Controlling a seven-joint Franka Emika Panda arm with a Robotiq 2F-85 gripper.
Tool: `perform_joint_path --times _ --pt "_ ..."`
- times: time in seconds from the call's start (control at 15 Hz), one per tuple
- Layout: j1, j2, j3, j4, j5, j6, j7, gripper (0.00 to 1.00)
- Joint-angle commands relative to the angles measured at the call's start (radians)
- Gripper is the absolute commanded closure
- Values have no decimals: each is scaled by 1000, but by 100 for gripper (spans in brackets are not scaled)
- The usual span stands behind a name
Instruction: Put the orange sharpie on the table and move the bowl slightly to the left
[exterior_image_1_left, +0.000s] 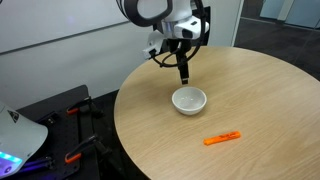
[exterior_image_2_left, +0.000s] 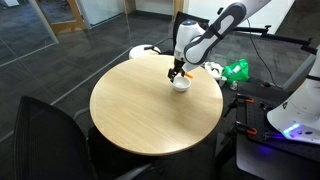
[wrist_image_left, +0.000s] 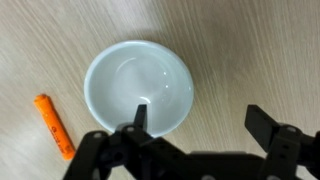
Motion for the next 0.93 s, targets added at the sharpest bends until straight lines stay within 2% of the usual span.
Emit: perform_joint_path --times 0.0,0.2,0.6,0.87 --pt "4 0 -4 2 3 -3 -3 0" --pt "4 0 -4 1 3 -2 -3 0" --pt "95 55 -23 78 -27 -28 124 0" --pt "160 95 -52 128 -24 -70 261 0"
